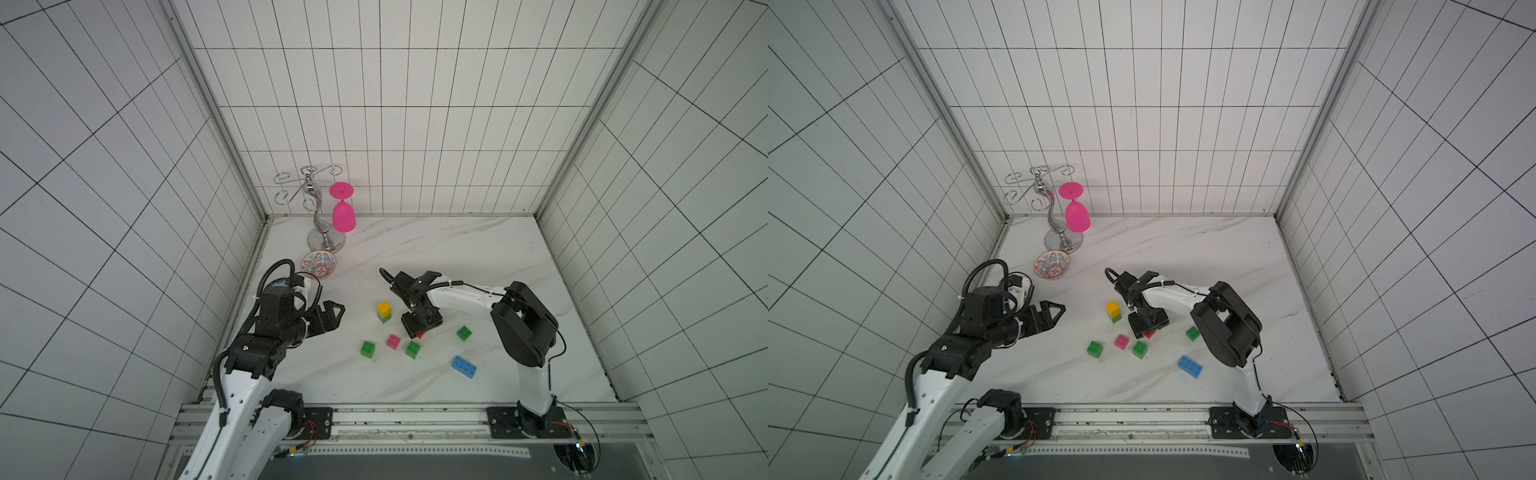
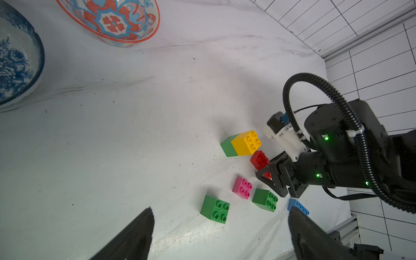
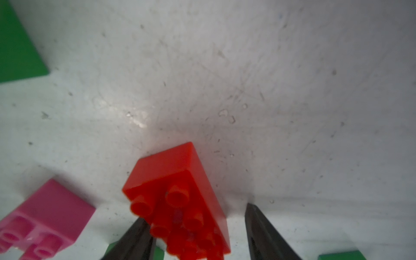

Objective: Assemble the letter r with lego
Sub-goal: Pick up the lego brick from the center of the board.

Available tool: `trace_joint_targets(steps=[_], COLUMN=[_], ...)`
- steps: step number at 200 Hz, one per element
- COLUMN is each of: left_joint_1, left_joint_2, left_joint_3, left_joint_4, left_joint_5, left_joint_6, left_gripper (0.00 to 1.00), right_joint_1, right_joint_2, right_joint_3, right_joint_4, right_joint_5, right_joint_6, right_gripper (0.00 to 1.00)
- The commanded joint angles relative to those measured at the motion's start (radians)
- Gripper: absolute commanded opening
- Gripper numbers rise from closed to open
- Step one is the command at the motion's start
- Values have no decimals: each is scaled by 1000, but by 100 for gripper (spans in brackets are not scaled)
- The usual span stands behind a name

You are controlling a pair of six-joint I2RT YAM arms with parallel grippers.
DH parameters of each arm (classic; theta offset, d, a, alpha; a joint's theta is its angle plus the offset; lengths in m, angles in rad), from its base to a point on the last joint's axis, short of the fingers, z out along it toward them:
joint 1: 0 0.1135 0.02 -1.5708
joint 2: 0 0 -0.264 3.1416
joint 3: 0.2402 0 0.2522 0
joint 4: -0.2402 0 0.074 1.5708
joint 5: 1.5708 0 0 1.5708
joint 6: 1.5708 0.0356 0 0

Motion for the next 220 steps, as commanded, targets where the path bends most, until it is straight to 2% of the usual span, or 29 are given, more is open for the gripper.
trace_joint_targets(steps=[1, 76, 89, 97, 128, 161, 189, 220], left_joint_1=[4, 4, 2, 2, 2, 1, 1, 2], left_joint_2=[-9, 10, 13, 16, 12, 20, 23, 28], left_joint_3=[-9, -11, -9, -10, -16, -18, -23, -25], left_joint_4=[-5, -5, -4, -5, 7, 11, 24, 27], left_joint_5=[-10, 0, 2, 4, 6, 26, 37, 44], left_joint_6=[-8, -5, -3, -3, -6, 0, -2, 0], left_gripper=[93, 93, 93, 93, 93, 93, 93, 93], right_joint_1=[-15, -16, -16, -18, -35, -99, -166, -240], right_joint_2=[46, 66, 59, 51, -33, -223, -360, -407], right_joint_3=[51, 60, 58, 59, 58, -58, -179, -245], right_joint_4=[6, -5, -7, -13, -68, -55, 5, -3], right_joint_5=[22, 47, 55, 59, 110, 135, 99, 67], right_joint_6=[-18, -4, -1, 3, 57, 112, 54, -14], right_gripper=[59, 29, 15, 0, 0, 0, 0, 0])
